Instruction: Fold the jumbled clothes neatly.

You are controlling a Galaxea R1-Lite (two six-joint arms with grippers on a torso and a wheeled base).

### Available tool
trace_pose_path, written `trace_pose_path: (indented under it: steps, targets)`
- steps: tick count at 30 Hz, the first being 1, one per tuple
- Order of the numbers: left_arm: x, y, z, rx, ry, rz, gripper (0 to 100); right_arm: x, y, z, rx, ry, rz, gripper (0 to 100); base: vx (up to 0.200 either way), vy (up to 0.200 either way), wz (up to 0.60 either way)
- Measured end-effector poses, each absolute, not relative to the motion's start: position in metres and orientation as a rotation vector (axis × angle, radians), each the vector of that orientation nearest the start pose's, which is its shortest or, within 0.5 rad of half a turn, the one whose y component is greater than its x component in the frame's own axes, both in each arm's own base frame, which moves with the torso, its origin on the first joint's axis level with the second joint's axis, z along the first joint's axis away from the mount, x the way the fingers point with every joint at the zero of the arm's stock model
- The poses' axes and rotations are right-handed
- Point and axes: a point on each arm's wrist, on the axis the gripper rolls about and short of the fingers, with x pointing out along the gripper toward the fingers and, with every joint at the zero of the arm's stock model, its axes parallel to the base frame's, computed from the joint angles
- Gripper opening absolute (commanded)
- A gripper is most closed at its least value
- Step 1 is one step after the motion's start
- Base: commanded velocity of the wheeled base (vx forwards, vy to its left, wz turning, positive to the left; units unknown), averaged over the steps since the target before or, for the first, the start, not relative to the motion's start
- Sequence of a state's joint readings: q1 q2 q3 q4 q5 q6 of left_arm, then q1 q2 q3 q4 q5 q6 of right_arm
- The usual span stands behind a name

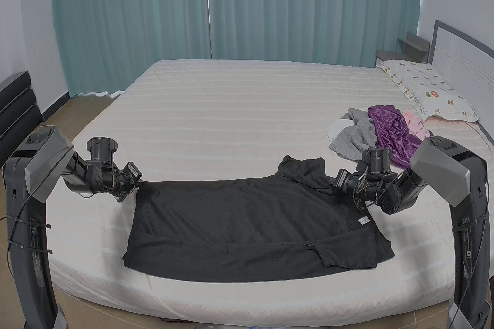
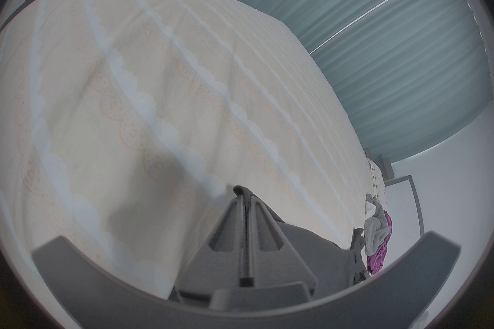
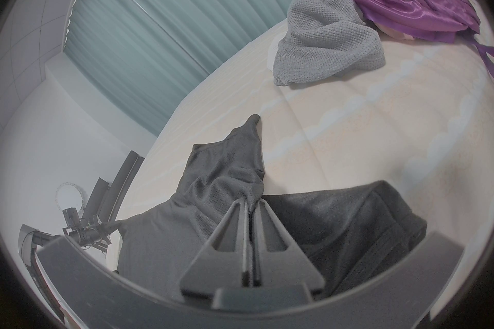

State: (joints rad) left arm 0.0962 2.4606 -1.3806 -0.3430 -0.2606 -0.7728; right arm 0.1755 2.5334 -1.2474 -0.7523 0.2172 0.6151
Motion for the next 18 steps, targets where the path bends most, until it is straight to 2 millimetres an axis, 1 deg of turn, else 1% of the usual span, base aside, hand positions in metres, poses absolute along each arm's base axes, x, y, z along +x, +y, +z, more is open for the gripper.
trace_pose_path:
  steps: [7,12,18]
  targets:
    - [0.456,0.038,0.006,-0.895,0.748,0.14,0,0.449,0.077,-0.018,0.621,0.609,0.189,0,0.0,0.0,0.0]
    - [0.456,0.037,0.018,-0.935,0.722,0.143,0,0.452,0.063,-0.003,0.631,0.565,0.171,0,0.0,0.0,0.0]
    - [0.455,0.037,0.033,-0.938,0.691,0.133,0,0.459,0.049,0.012,0.633,0.499,0.128,0,0.0,0.0,0.0]
